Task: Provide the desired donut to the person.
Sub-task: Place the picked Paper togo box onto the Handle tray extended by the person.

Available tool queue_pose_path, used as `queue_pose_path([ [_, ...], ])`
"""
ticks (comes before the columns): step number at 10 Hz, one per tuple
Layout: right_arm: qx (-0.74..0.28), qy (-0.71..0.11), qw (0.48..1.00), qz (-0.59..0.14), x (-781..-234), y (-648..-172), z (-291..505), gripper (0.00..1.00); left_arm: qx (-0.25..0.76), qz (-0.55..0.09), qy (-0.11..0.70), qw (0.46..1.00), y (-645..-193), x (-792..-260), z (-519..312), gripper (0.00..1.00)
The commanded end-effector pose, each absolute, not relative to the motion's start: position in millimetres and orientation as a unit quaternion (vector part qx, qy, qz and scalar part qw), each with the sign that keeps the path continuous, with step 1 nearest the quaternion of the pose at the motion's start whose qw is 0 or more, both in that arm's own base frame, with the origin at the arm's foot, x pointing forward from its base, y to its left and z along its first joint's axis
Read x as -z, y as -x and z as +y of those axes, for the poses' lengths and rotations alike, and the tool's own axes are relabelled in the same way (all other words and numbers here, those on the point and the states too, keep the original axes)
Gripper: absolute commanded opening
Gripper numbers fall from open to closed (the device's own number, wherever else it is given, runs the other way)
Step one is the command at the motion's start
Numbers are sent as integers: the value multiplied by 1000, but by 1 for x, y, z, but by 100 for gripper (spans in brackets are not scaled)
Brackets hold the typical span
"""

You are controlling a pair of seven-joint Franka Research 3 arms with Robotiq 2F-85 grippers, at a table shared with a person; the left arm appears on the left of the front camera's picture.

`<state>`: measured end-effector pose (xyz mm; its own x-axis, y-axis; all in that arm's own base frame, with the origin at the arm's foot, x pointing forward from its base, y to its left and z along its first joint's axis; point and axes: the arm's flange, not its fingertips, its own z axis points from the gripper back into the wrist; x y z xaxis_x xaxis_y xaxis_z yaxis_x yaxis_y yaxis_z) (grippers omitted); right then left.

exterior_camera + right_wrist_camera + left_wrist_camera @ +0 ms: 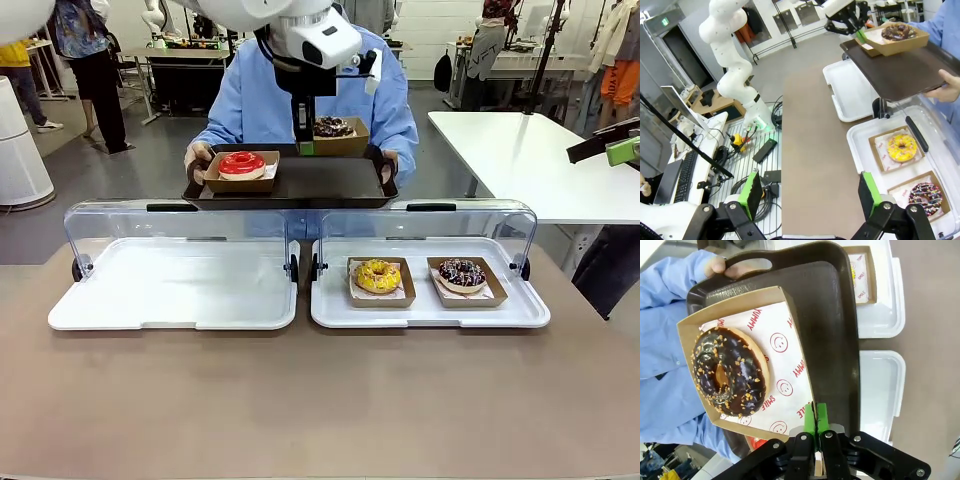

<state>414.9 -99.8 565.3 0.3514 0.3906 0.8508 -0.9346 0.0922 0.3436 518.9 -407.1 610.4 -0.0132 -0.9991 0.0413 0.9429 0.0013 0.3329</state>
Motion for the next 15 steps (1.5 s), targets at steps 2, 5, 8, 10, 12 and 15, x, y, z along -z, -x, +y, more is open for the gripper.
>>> queue_pose_path([
  [2,-491,-468,673,-297,-566,-415,-98,100,720,-133,-92,675,-542,-596,-402,1],
  [5,-491,-468,673,-297,-566,-415,-98,100,730,-122,-91,667,-557,-574,-397,1],
  [8,-491,-468,673,-297,-566,-415,-98,100,727,-107,-85,673,-568,-555,-395,1],
  [10,-491,-468,673,-297,-566,-415,-98,100,726,-103,-84,675,-571,-550,-394,1],
  [12,-491,-468,673,-297,-566,-415,-98,100,722,-103,-82,679,-572,-552,-394,60],
  [15,-491,-468,673,-297,-566,-415,-98,100,720,-103,-81,682,-572,-554,-393,100],
])
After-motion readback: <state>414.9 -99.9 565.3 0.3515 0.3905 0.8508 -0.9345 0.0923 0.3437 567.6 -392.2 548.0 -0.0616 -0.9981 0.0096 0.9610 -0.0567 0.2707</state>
